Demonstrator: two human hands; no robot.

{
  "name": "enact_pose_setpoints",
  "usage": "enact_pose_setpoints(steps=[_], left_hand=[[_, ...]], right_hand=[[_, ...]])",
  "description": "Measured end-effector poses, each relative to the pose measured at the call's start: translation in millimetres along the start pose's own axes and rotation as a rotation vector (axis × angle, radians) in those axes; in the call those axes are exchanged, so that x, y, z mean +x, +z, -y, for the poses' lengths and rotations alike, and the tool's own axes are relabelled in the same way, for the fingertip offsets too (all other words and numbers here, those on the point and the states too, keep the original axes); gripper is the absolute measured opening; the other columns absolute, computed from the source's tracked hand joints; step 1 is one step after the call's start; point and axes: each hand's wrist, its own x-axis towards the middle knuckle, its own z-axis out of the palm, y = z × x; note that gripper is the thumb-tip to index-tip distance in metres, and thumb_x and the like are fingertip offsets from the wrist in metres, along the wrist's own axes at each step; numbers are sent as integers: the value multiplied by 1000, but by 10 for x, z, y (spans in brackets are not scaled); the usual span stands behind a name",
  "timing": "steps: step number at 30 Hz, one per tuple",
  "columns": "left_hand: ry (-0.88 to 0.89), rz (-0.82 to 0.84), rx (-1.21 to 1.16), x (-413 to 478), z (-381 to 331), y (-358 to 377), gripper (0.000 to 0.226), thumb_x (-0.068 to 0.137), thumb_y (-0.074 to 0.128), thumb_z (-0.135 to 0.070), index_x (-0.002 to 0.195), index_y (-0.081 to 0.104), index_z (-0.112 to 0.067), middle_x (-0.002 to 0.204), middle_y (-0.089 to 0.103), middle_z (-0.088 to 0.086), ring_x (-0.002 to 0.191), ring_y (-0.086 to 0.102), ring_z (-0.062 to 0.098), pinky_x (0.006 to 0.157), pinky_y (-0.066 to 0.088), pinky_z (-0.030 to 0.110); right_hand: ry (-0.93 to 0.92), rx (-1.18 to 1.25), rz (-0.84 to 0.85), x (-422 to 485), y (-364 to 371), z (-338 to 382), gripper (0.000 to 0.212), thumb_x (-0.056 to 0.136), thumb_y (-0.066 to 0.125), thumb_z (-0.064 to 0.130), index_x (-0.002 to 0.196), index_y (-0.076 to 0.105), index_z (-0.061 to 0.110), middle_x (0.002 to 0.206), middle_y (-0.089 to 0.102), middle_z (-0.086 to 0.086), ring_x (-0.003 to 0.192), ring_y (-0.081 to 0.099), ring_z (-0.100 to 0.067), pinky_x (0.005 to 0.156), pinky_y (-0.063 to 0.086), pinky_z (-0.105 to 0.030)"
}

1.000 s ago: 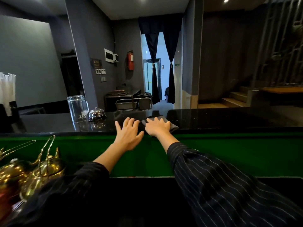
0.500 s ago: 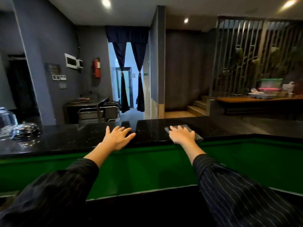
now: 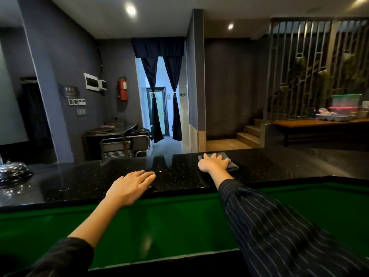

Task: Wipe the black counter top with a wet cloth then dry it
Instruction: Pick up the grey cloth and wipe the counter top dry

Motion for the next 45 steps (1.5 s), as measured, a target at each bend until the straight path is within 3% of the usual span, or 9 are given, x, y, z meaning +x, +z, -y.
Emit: enact_pose_setpoints(steps=[8,16,20,23,26,28,36,40,45], left_hand=[[-13,-51,-24,-7,-31,-61,44,99,22,-48,139,39,-41,149,39,-8,136,37,16,107,35,39],[-171,-152,-311,-35,-4,-55,62,92,36,-56,144,30,-24,152,33,3,137,33,24,107,30,44],[-216,-416,-596,-47,-64,-119,72,81,39,-60,134,45,-11,137,46,10,131,38,25,110,28,36],[-195,-445,-312,45,-290,-159,46,88,45,-41,117,59,-8,124,56,13,122,45,29,107,31,47],[-217,-76,-156,205,-756,-125,46,93,33,-41,110,61,-8,124,59,17,122,47,34,111,17,58],[-303,79,-113,317,-932,-25,58,95,26,-44,129,50,-3,141,45,21,134,35,37,113,11,57],[-316,132,-53,438,-102,-72,83,90,30,-61,151,2,-11,160,-3,10,147,-7,30,116,-2,54],[-453,170,33,315,694,-196,82,88,28,-66,150,12,-14,160,1,13,146,-4,33,116,-3,54],[-290,188,39,132,834,-234,70,92,25,-59,147,24,-16,159,11,14,146,7,35,115,7,54]], right_hand=[[-231,9,49,358,87,720,57,100,18,48,154,14,29,162,11,-9,147,11,-36,115,8,-59],[-518,53,128,-495,164,1180,60,99,20,55,154,15,30,163,9,-7,149,7,-31,115,5,-56],[-604,770,525,-869,-114,952,32,102,37,29,118,59,12,115,57,-9,106,58,-29,82,44,-33],[-419,1117,298,-776,-226,600,38,103,37,21,137,44,6,129,48,-8,118,52,-31,90,45,-36],[-309,772,-22,-698,-29,365,39,98,38,9,133,51,1,139,50,-20,126,48,-36,100,41,-37],[-312,642,-57,-725,141,331,44,93,42,8,136,50,6,140,50,-19,126,48,-36,100,41,-37],[-363,415,-207,-663,275,368,41,99,43,32,131,53,9,128,58,-14,115,55,-31,88,47,-38],[-378,265,-258,-664,266,428,42,98,44,39,124,58,10,122,60,-11,113,55,-29,87,48,-39],[-318,268,-269,-749,243,499,34,98,44,34,114,63,11,114,63,-12,102,59,-31,79,47,-37]])
